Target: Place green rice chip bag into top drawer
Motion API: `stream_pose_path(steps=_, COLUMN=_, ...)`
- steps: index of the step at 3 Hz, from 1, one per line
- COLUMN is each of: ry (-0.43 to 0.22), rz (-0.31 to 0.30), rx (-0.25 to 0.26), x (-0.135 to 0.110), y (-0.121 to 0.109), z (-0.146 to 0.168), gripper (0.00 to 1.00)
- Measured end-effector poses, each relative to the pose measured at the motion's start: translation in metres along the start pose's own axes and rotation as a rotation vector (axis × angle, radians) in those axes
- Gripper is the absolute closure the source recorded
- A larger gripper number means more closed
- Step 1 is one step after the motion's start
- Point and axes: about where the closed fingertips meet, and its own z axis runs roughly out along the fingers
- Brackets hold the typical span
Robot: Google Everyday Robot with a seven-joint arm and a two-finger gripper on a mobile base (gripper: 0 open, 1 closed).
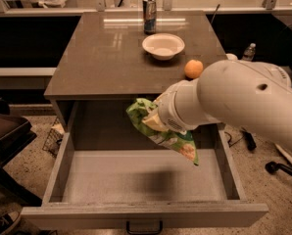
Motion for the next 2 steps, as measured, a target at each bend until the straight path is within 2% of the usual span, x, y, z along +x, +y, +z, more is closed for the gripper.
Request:
stream_pose_path(steps=1, ry=0.021, rz=-0.015, rx=-0.021, x=-0.001, y=0.004, z=0.015, gripper=1.00)
stream_pose_path(steps=2, ry=0.064, rz=-0.047, rx=-0.064, x=0.019, y=0.025, z=0.068, gripper=1.00)
